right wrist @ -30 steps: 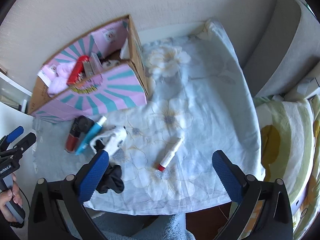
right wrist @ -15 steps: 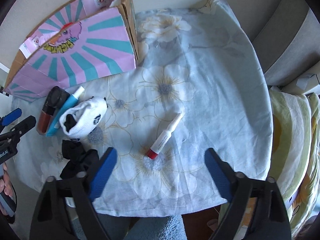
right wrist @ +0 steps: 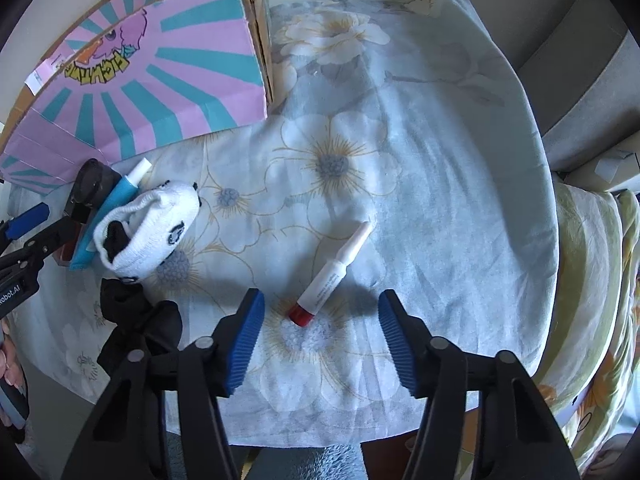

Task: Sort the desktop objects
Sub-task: 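Grasp the YSL red lipstick with the left tool while the right tool grasps the lip gloss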

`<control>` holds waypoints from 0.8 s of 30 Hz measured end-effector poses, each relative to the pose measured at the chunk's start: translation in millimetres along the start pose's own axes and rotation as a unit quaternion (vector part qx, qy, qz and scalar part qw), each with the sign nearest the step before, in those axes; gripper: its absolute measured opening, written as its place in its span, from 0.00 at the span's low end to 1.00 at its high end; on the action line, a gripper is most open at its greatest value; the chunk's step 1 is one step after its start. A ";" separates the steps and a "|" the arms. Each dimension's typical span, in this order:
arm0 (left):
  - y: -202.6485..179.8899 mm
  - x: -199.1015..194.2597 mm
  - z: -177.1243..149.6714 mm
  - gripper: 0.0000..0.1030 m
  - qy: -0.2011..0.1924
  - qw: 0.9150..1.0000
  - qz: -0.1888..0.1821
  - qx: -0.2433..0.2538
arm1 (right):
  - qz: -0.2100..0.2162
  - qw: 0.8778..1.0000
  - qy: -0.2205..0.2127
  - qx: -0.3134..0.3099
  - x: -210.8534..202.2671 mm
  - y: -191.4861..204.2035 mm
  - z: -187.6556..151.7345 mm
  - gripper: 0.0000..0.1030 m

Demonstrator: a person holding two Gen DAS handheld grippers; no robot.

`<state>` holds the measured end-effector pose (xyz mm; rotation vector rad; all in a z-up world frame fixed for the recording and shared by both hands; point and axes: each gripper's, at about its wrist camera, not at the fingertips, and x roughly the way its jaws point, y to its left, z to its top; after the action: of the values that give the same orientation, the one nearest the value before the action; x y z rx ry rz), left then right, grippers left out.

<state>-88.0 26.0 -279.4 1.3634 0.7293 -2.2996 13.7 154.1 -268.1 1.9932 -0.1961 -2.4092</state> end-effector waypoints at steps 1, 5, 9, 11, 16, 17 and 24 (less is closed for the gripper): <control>-0.5 3.1 0.8 0.63 0.004 1.000 0.000 -0.001 | 0.000 1.000 0.001 -0.001 0.7 -0.2 0.0 0.48; -3.9 9.0 2.8 0.40 0.008 1.000 0.001 0.006 | -0.004 1.000 0.002 0.000 1.1 -3.2 -0.1 0.45; -10.2 8.9 2.3 0.30 0.007 1.000 0.007 0.019 | -0.006 1.000 -0.002 0.003 -0.6 -7.9 -1.6 0.39; -11.9 8.3 2.1 0.19 0.008 1.000 0.007 0.021 | -0.007 1.000 -0.006 0.008 -2.2 -10.9 -2.4 0.31; -10.9 7.6 1.0 0.17 0.014 1.000 0.006 0.020 | -0.008 1.000 -0.008 0.019 -4.7 -21.9 -5.4 0.14; -10.0 7.3 0.8 0.17 0.015 1.000 0.007 0.019 | -0.005 1.000 -0.008 0.023 -5.4 -24.6 -6.2 0.13; 2.0 1.6 -4.8 0.17 0.017 1.000 0.009 -0.006 | 0.010 0.999 -0.011 0.042 -10.9 -39.1 -13.3 0.11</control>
<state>-84.3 27.2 -283.2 1.4019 0.7367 -2.2606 31.6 192.7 -263.8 1.9895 -0.3209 -2.4511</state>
